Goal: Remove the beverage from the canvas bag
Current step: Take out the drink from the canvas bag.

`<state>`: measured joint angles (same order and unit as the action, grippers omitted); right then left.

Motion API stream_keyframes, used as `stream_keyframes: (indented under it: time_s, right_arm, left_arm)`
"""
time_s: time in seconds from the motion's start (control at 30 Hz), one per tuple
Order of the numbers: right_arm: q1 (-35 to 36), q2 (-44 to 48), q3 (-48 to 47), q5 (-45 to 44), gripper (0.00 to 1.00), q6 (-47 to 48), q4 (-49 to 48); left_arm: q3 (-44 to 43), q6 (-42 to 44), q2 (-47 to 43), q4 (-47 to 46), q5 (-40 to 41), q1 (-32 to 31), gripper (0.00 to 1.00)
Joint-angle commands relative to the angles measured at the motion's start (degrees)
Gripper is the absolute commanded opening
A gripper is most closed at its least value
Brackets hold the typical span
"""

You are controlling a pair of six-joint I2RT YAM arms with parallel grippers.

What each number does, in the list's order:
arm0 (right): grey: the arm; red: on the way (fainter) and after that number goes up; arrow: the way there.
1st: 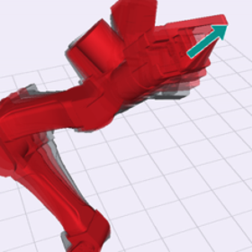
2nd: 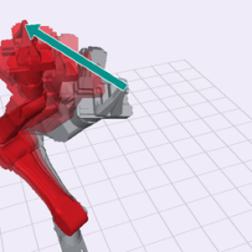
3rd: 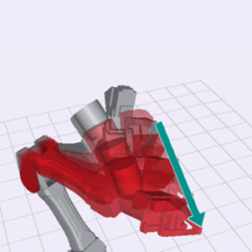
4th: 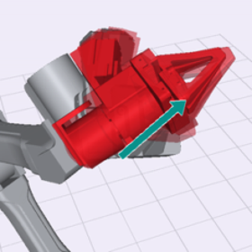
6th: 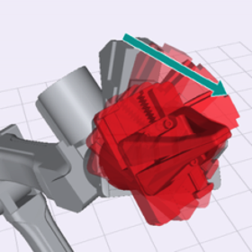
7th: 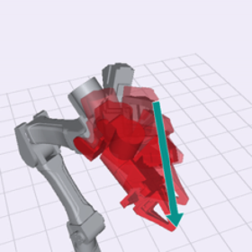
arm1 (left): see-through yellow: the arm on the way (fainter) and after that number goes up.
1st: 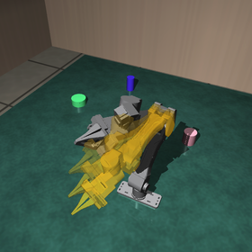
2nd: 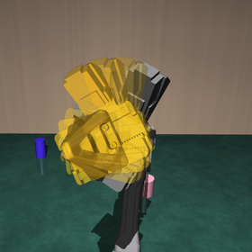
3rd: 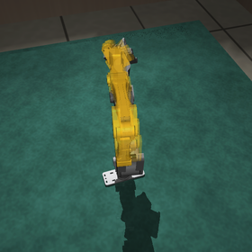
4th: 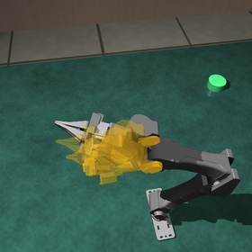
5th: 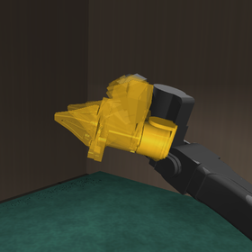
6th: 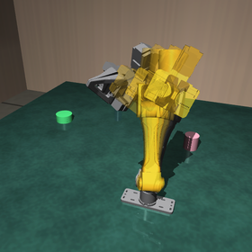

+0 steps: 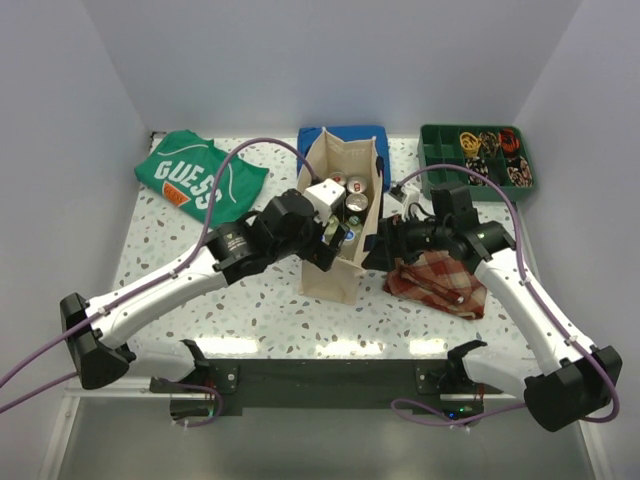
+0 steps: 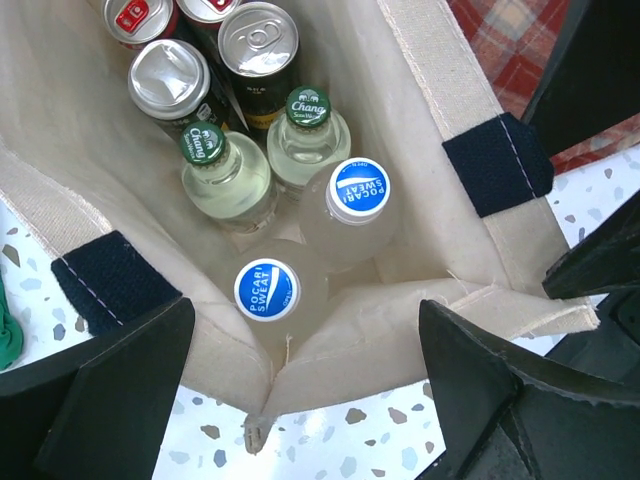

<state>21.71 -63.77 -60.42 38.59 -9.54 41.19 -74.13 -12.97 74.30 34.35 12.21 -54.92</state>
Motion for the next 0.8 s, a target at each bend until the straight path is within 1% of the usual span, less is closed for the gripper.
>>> stream_keyframes:
  time_s: [0.0, 0.13, 0.23, 0.4, 0.47, 0.57, 0.77]
  right_arm:
    - [1.8, 0.1, 1.1, -0.2, 0.82, 2.0, 6.1]
    - [2.0, -0.3, 0.7, -2.5, 0.82, 1.9, 5.7]
    - [2.0, -0.2, 0.7, -3.6, 0.83, 1.4, 5.0]
    - [1.9, 0.0, 0.4, -4.9, 0.83, 0.2, 3.2]
    - [1.9, 0.0, 0.0, -6.5, 0.83, -0.2, 2.9]
    - [1.9, 0.5, -0.6, -8.1, 0.83, -0.7, 2.8]
    - [2.0, 2.5, -2.9, -13.4, 0.84, -2.0, 2.2]
  left_arm:
    - [-2.4, -1.1, 2.3, -0.2, 1.8, -0.4, 1.00]
    - [-6.2, -0.3, 5.1, -0.9, 0.6, -0.4, 1.00]
    - [-9.0, 0.7, 5.2, -2.2, -0.1, -0.5, 1.00]
    - [-12.5, 4.6, 5.5, -3.3, -4.3, -0.5, 1.00]
    - [-12.8, 4.7, 6.6, -3.0, -5.3, -0.4, 1.00]
    - [-12.2, 4.5, 8.5, -2.5, -7.6, -0.4, 0.97]
    - [-10.2, 3.5, 11.0, -4.6, -7.8, -0.4, 0.96]
